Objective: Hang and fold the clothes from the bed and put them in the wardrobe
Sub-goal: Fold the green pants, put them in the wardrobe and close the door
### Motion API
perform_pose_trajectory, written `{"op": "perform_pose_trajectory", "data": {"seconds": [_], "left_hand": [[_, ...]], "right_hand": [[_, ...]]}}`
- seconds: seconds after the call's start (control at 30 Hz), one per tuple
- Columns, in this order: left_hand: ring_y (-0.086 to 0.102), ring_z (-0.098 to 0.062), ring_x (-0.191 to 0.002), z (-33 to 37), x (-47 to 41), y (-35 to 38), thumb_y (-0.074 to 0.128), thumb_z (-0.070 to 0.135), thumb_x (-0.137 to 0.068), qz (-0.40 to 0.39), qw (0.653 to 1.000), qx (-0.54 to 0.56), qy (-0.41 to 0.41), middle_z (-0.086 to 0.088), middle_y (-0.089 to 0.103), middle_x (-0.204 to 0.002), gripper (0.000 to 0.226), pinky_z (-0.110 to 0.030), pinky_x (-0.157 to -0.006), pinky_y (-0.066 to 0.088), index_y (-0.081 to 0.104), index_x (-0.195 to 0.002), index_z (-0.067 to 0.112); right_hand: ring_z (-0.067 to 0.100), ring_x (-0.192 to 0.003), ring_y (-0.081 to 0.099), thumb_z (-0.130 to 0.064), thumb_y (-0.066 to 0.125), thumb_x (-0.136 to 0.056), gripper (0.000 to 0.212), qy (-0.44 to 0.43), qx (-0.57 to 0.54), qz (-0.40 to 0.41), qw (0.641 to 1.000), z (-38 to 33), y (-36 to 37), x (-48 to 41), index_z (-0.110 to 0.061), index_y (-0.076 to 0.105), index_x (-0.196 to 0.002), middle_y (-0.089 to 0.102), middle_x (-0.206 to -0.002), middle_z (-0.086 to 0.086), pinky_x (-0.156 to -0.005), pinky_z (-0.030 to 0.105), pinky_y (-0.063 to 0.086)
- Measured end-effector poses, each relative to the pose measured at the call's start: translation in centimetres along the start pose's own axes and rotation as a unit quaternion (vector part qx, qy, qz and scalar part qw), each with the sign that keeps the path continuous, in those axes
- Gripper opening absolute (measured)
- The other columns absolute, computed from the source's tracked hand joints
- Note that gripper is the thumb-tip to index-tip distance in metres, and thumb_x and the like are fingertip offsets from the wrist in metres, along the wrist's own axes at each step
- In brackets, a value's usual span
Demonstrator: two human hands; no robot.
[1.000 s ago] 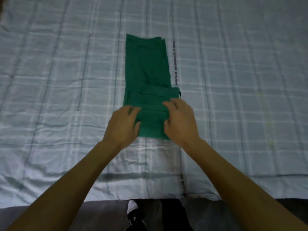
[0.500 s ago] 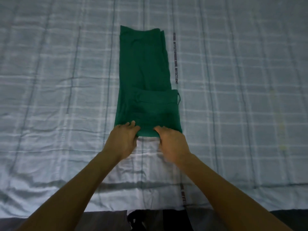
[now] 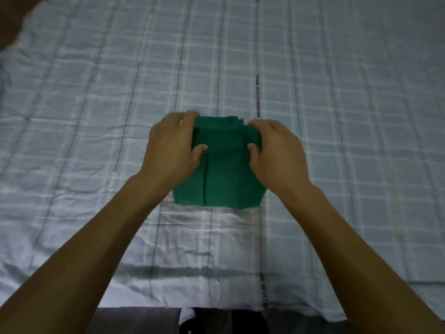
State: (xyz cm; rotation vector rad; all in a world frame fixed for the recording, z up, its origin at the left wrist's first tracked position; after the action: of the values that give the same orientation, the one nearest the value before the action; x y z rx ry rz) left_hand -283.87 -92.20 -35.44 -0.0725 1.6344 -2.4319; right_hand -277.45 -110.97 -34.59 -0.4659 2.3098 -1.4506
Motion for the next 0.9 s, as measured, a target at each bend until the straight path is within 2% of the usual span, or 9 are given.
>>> {"op": "perform_pose_trajectory", "data": {"seconds": [0.07,0.17,0.27,0.33,0.47,0.53,0.63,0.8,0.9], "left_hand": [[0.043,-0.037,-0.120,-0.7,0.6,2.0,0.068,0.026,-0.081,0.007,1.000,-0.018,0.004,-0.021,0.047,-0.130,0.066,-0.054,-0.098,0.036,0.038,-0.137,0.008],[0.039,-0.039,-0.128,-1.4,3.4,6.3,0.064,0.024,-0.085,-0.028,0.999,-0.041,0.019,-0.025,0.040,-0.139,0.062,-0.056,-0.103,0.033,0.038,-0.138,0.004],[0.046,-0.041,-0.125,-2.2,7.1,10.6,0.074,0.021,-0.077,-0.079,0.993,-0.057,0.062,-0.028,0.045,-0.136,0.069,-0.056,-0.100,0.038,0.043,-0.136,0.002],[0.037,-0.038,-0.133,-2.8,8.8,13.0,0.072,0.032,-0.078,-0.122,0.988,-0.080,0.060,-0.024,0.036,-0.145,0.082,-0.055,-0.104,0.030,0.031,-0.145,0.009],[0.011,-0.032,-0.143,-3.6,8.3,16.1,0.057,0.053,-0.083,-0.124,0.986,-0.109,0.033,-0.019,0.014,-0.155,0.088,-0.056,-0.109,0.017,0.012,-0.151,0.021],[0.013,-0.033,-0.143,-3.6,6.2,16.8,0.045,0.064,-0.083,-0.118,0.985,-0.123,0.020,-0.019,0.014,-0.155,0.086,-0.060,-0.108,0.018,0.013,-0.151,0.023],[0.025,-0.040,-0.139,-3.8,3.2,17.6,0.057,0.067,-0.075,-0.132,0.977,-0.164,0.030,-0.024,0.021,-0.152,0.094,-0.067,-0.102,0.023,0.019,-0.149,0.022],[0.038,-0.048,-0.129,-3.9,1.9,18.0,0.082,0.029,-0.065,-0.126,0.977,-0.166,0.039,-0.030,0.034,-0.144,0.095,-0.071,-0.094,0.031,0.031,-0.145,0.015],[0.050,-0.051,-0.117,-3.5,1.5,17.8,0.085,0.007,-0.054,-0.116,0.980,-0.162,0.028,-0.033,0.047,-0.133,0.086,-0.069,-0.088,0.038,0.051,-0.133,0.010]], "right_hand": [[0.031,-0.115,0.051,-0.017,0.058,-0.086,0.048,0.006,-0.001,-0.046,0.999,0.5,2.6,0.1,-0.012,0.048,-0.133,0.053,-0.128,0.015,-0.097,0.045,0.043],[0.037,-0.123,0.043,-0.020,0.062,-0.084,0.058,-0.005,0.026,-0.170,0.985,0.8,7.2,2.7,-0.010,0.042,-0.138,0.049,-0.132,0.019,-0.100,0.049,0.039],[0.035,-0.145,0.003,-0.026,0.058,-0.089,0.076,-0.017,0.074,-0.266,0.961,1.5,10.6,5.2,-0.017,0.014,-0.150,0.011,-0.157,0.018,-0.118,0.050,0.008],[0.033,-0.145,-0.012,-0.028,0.060,-0.088,0.085,-0.036,0.097,-0.263,0.959,2.0,12.2,6.1,-0.020,0.004,-0.152,-0.006,-0.158,0.016,-0.117,0.048,-0.006],[0.036,-0.145,0.004,-0.033,0.076,-0.070,0.097,-0.057,0.118,-0.208,0.969,3.5,14.6,5.1,-0.019,0.022,-0.150,0.013,-0.157,0.018,-0.115,0.052,0.001],[0.034,-0.146,0.003,-0.038,0.079,-0.067,0.102,-0.093,0.125,-0.199,0.968,4.4,15.1,3.5,-0.019,0.022,-0.150,0.013,-0.157,0.018,-0.116,0.051,-0.001],[0.034,-0.146,-0.001,-0.040,0.074,-0.074,0.100,-0.123,0.117,-0.215,0.962,5.6,15.3,0.9,-0.018,0.013,-0.151,0.006,-0.157,0.020,-0.117,0.051,-0.006],[0.040,-0.137,0.030,-0.042,0.081,-0.063,0.102,-0.149,0.148,-0.243,0.947,7.1,16.4,-0.1,-0.011,0.031,-0.146,0.032,-0.148,0.027,-0.111,0.057,0.020],[0.041,-0.139,0.028,-0.030,0.076,-0.073,0.092,-0.183,0.168,-0.245,0.937,7.3,15.8,-1.0,-0.010,0.027,-0.148,0.026,-0.150,0.027,-0.111,0.056,0.021]]}}
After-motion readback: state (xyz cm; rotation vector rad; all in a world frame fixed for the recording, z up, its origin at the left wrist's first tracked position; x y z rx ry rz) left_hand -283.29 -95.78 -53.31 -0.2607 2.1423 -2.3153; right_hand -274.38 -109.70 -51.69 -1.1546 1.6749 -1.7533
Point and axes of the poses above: each hand's wrist, its own x-axis away from the middle knuckle, its own y-axis out of the palm, z = x × y, the point moved 1 cm from there along -x, towards the middle knuckle
